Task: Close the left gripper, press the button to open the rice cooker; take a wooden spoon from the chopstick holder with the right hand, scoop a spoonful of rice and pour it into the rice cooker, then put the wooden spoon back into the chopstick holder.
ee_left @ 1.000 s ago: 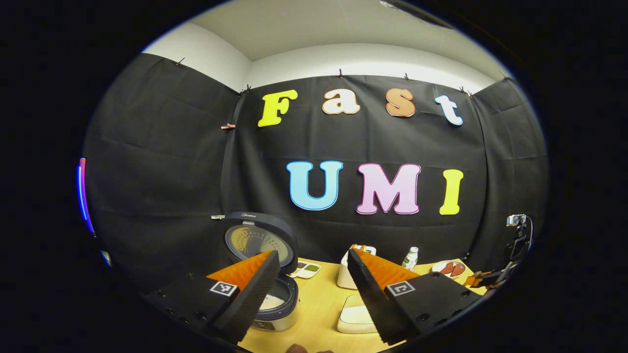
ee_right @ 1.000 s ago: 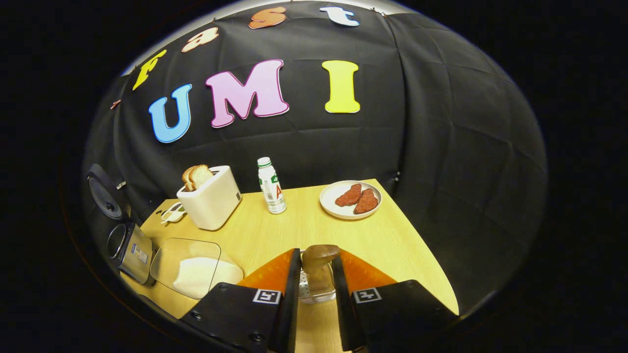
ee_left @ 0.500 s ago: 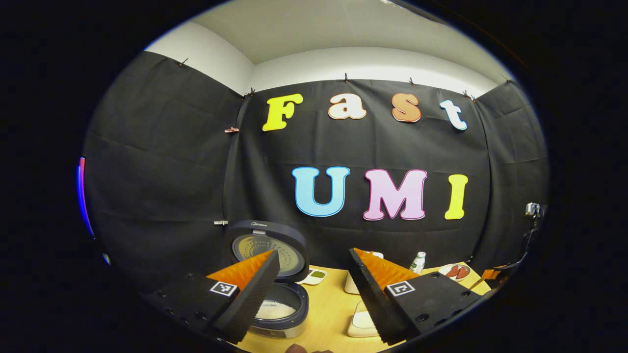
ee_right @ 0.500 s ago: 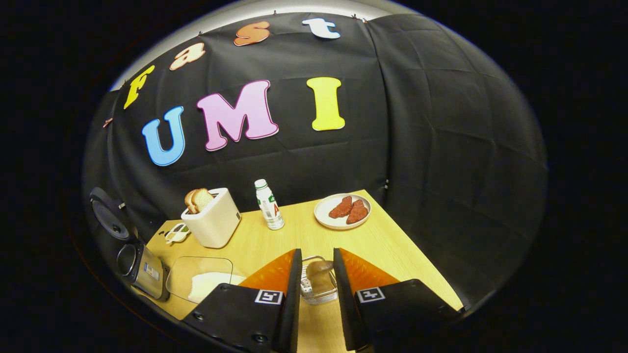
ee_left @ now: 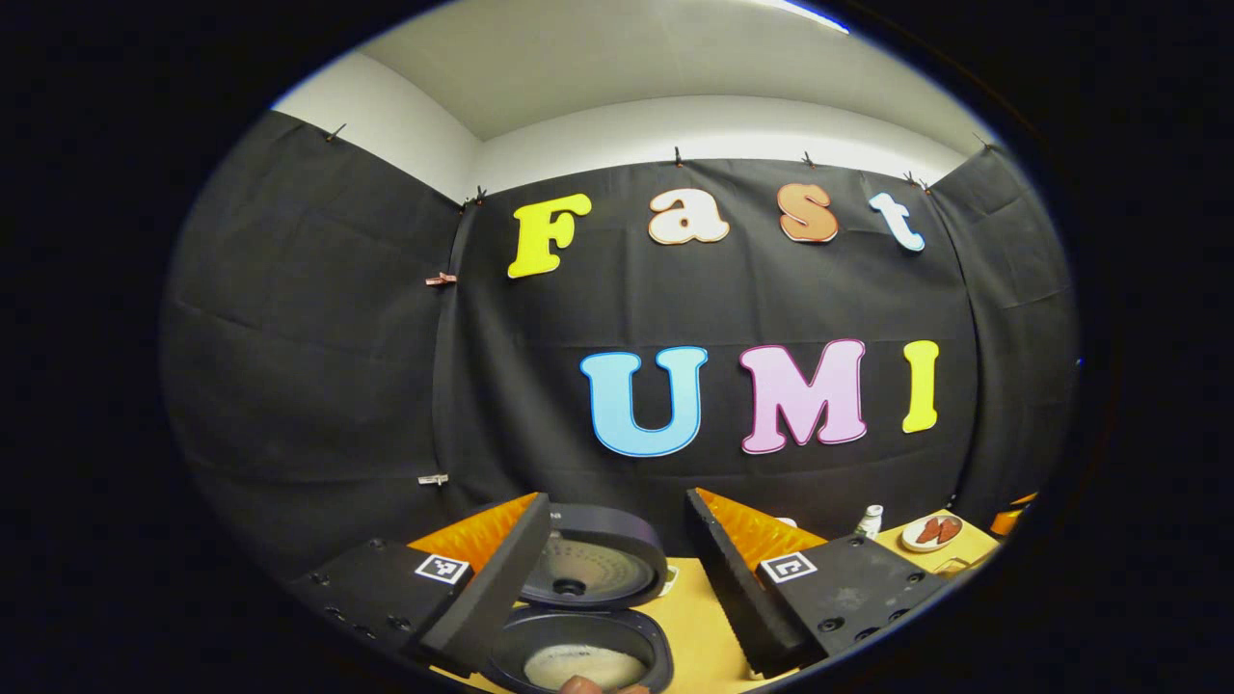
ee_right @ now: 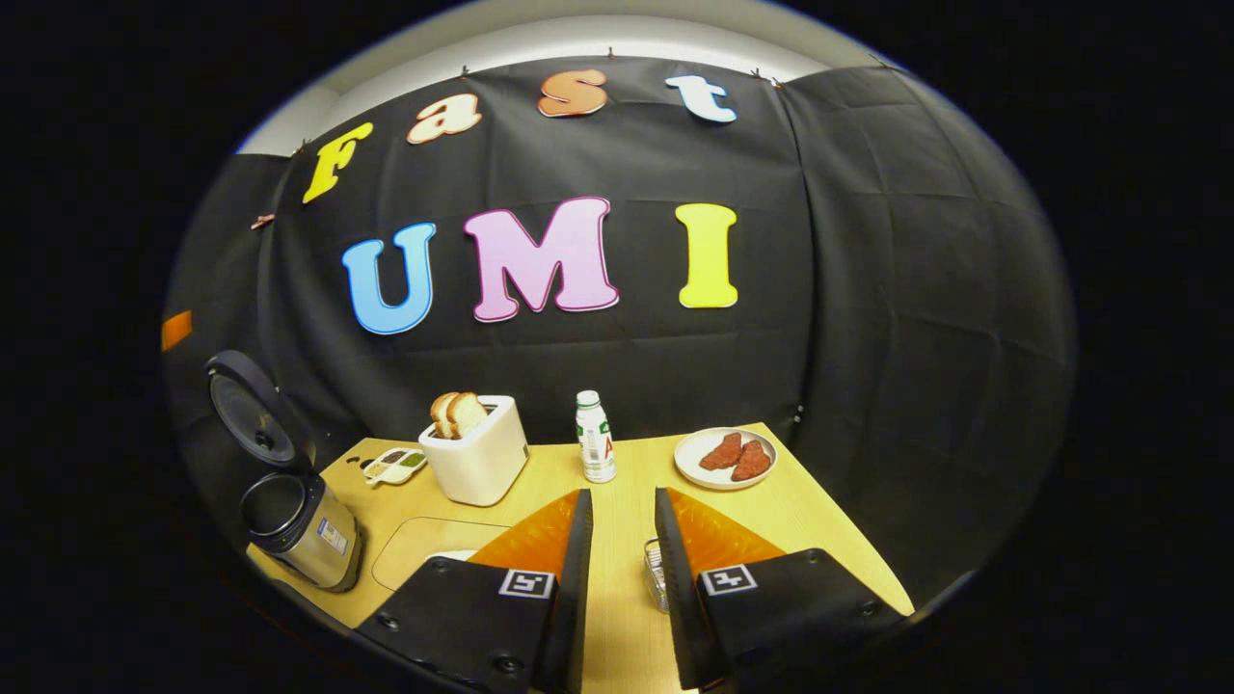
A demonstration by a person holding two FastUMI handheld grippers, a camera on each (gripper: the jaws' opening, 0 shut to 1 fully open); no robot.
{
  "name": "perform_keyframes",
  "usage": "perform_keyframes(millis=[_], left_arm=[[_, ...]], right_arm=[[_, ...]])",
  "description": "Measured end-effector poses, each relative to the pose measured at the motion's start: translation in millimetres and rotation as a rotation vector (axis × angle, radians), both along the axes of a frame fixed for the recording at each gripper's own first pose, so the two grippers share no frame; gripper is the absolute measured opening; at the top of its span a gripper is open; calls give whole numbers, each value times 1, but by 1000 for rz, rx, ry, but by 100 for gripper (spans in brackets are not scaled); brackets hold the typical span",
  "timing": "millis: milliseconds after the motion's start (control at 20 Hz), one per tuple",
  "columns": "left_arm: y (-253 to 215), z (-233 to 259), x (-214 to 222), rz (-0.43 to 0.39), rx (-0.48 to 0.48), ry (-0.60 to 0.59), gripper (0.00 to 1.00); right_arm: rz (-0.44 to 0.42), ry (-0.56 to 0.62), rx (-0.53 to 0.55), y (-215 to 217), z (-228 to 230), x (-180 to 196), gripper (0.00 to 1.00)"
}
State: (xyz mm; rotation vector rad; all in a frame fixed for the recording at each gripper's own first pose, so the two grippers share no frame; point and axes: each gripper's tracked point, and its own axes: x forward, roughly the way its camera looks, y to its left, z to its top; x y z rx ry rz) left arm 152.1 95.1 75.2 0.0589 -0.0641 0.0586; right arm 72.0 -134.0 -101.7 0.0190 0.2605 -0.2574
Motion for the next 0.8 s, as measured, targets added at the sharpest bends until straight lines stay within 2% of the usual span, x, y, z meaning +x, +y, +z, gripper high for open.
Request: perform_keyframes(millis=[250, 500, 800], left_arm=[[26, 5, 56, -22, 23, -14, 92], [42, -10, 103, -27, 29, 28, 92], [58, -55, 131, -3, 0, 176, 94]], right_arm=[[34, -14, -63, 34, 8, 0, 41], [36, -8, -65, 54, 6, -3, 42], [33, -38, -73, 64, 19, -4, 41]])
